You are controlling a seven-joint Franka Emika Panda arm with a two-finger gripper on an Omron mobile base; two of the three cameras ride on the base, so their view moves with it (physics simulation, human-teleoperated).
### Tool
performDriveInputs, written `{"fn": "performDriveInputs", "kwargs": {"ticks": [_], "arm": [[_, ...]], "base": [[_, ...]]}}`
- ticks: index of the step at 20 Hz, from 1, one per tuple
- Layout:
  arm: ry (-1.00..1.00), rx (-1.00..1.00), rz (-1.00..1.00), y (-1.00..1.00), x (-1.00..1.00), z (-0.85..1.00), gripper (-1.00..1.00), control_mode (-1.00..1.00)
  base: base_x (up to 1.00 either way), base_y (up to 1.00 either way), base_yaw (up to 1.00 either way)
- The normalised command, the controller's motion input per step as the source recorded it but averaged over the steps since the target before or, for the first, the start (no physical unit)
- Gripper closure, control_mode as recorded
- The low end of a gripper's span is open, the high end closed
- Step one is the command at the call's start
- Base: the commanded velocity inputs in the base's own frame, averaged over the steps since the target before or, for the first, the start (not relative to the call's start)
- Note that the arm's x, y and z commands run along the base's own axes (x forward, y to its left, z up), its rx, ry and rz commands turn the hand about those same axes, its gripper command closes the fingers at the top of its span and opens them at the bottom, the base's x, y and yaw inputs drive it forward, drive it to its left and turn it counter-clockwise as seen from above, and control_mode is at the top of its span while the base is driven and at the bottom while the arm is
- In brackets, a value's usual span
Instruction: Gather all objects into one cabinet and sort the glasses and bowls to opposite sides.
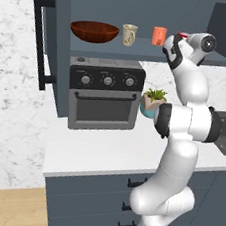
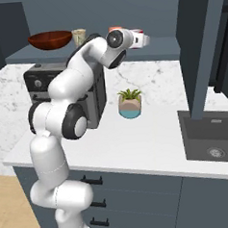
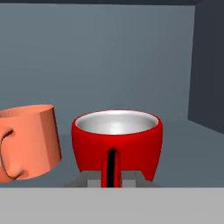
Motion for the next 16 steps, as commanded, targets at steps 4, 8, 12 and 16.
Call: {"fn": "performDriveInputs", "kwargs": {"ticks": [4,8,12,16], "arm": [[0.0,0.0,0.0,-0.01,0.09,0.0,-1.0,-1.0],[0.0,0.02,0.0,-0.13,-0.07,0.03,-1.0,-1.0],[0.0,0.12,0.0,-0.01,-0.53,0.32,-1.0,-1.0],[0.0,0.07,0.0,0.0,-0.63,0.15,-1.0,-1.0]], "base": [[0.0,0.0,0.0],[0.0,0.0,0.0],[0.0,0.0,0.0],[0.0,0.0,0.0]]}}
